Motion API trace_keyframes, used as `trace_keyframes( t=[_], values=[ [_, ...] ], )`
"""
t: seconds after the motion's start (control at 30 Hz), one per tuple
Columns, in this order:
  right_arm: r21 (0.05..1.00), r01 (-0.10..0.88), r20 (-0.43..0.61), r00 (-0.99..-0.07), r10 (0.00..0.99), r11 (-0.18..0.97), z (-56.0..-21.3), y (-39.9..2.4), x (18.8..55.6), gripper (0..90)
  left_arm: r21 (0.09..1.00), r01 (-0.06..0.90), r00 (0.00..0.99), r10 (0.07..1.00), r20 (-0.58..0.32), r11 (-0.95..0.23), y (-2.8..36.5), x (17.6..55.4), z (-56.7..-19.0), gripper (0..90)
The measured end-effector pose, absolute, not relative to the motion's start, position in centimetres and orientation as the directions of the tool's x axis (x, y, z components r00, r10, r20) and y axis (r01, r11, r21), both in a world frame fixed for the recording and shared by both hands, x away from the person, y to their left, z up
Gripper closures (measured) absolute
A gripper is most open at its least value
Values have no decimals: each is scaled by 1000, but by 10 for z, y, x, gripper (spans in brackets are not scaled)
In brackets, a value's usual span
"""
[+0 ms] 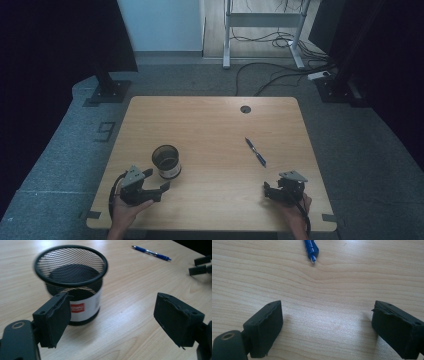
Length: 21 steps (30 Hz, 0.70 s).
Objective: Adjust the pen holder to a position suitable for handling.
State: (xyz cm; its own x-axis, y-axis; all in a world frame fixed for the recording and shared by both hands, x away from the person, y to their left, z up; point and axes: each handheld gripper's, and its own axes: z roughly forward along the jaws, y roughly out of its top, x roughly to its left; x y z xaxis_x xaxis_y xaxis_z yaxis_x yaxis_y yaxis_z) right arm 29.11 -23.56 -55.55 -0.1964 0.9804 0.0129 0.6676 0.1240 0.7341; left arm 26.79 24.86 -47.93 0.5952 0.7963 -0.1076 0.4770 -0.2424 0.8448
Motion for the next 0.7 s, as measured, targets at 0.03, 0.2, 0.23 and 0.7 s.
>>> trace_keyframes(
  t=[0.03, 0.2, 0.23, 0.7],
  values=[
    [734, 667, 13, -196, 981, 124, -555, -236, 291, 95, 846, 482, 585, 803, -115, -230, 253, 268, -478, 146],
    [735, 667, 13, -195, 981, 123, -555, -236, 291, 97, 846, 492, 562, 818, -126, -207, 260, 270, -478, 143],
    [735, 667, 13, -195, 981, 123, -555, -236, 291, 97, 845, 494, 557, 820, -129, -203, 262, 271, -479, 143],
    [736, 666, 12, -193, 981, 122, -555, -236, 291, 102, 836, 513, 527, 840, -129, -194, 268, 281, -485, 139]
  ],
)
